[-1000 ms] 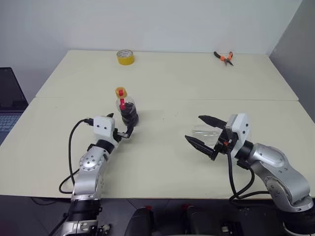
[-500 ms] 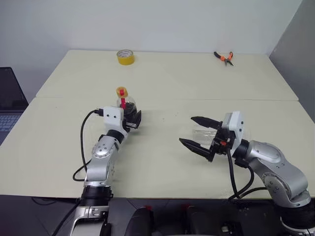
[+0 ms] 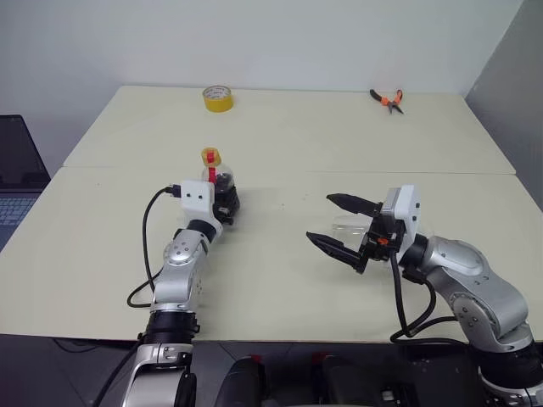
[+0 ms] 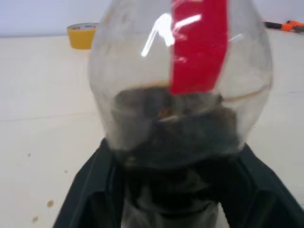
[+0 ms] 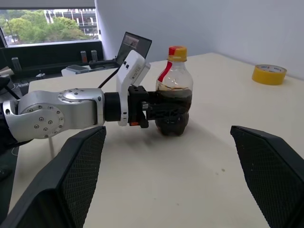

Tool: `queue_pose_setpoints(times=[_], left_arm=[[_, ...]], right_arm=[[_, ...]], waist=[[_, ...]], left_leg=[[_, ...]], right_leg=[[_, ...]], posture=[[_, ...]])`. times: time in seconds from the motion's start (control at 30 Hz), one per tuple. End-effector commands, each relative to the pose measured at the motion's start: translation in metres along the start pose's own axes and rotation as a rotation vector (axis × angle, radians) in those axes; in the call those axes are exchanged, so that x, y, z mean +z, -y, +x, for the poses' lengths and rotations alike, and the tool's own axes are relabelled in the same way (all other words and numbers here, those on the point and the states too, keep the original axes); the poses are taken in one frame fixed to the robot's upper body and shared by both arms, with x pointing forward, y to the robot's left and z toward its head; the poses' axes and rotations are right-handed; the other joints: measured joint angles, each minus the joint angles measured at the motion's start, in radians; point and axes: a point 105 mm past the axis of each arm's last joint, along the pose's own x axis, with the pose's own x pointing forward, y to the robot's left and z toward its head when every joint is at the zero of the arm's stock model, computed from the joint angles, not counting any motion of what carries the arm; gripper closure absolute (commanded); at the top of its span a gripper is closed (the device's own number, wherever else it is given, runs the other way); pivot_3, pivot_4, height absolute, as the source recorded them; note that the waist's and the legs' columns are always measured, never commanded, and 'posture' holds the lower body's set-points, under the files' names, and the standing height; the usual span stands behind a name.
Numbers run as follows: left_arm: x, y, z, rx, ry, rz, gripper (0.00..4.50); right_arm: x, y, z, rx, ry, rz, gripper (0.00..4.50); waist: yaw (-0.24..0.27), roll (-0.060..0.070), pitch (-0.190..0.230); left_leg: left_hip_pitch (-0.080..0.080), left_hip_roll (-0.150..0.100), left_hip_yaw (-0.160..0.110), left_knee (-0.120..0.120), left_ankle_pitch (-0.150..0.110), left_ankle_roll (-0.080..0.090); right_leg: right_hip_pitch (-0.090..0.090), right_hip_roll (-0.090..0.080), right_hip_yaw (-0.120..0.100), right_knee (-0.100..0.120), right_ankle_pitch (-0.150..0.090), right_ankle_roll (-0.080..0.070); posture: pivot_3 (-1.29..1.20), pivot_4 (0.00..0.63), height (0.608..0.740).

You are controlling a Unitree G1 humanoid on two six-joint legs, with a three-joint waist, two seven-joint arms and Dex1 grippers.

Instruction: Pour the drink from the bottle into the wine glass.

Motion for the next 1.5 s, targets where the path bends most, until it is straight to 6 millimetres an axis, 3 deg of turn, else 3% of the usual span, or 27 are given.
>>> queue_pose_setpoints(times=[0.03,0.2,0.33,0.67,1.07,1.47,1.5], left_arm=[[0.015,0.004,0.003,-0.037,0.052,0.035,2.68],[0.032,0.024,-0.006,-0.124,0.107,0.137,2.71],[0.032,0.044,-0.019,-0.183,0.118,0.196,2.76],[0.025,0.078,-0.029,-0.235,0.132,0.319,2.81],[0.022,0.091,-0.030,-0.264,0.148,0.330,2.81],[0.022,0.092,-0.031,-0.255,0.150,0.326,2.84],[0.022,0.092,-0.031,-0.255,0.150,0.325,2.84]], right_arm=[[0.011,0.001,0.000,-0.010,0.035,-0.023,0.00],[0.025,0.013,0.001,-0.109,0.073,-0.005,0.00],[0.033,0.013,0.005,-0.144,0.081,0.021,0.00],[0.034,0.009,0.046,-0.195,0.004,0.078,0.00],[0.028,0.014,0.094,-0.282,0.001,0.198,0.00],[0.025,0.019,0.099,-0.315,0.013,0.195,0.00],[0.024,0.019,0.098,-0.314,0.008,0.195,0.18]], waist=[[0.001,0.000,0.000],[0.001,0.000,0.000],[0.000,0.000,0.000],[-0.003,0.000,0.000],[-0.006,0.000,0.000],[-0.006,0.000,0.000],[-0.007,0.000,0.000]], left_leg=[[0.000,0.000,0.000,0.000,0.000,0.000],[-0.001,0.000,0.000,0.000,0.001,-0.001],[-0.002,0.000,0.000,0.000,0.002,-0.004],[-0.001,0.000,0.000,-0.001,0.001,-0.001],[-0.002,0.000,0.000,-0.001,0.001,-0.001],[-0.003,0.000,0.001,-0.002,0.001,0.000],[-0.003,0.000,0.001,-0.002,0.001,0.000]], right_leg=[[0.000,0.000,0.000,0.000,0.000,0.000],[-0.001,0.000,0.000,0.000,0.000,0.000],[-0.001,0.000,0.001,-0.001,0.000,0.000],[-0.002,0.000,0.001,0.002,0.000,0.000],[-0.004,0.000,0.001,0.002,0.000,0.000],[-0.005,-0.001,0.001,0.002,0.000,0.000],[-0.005,0.000,0.001,0.002,0.000,0.000]], posture=[[0.00,0.150,0.740],[0.00,0.150,0.740],[0.00,0.150,0.740],[0.00,0.150,0.740],[0.00,0.150,0.740],[0.00,0.150,0.740],[0.00,0.150,0.740]])
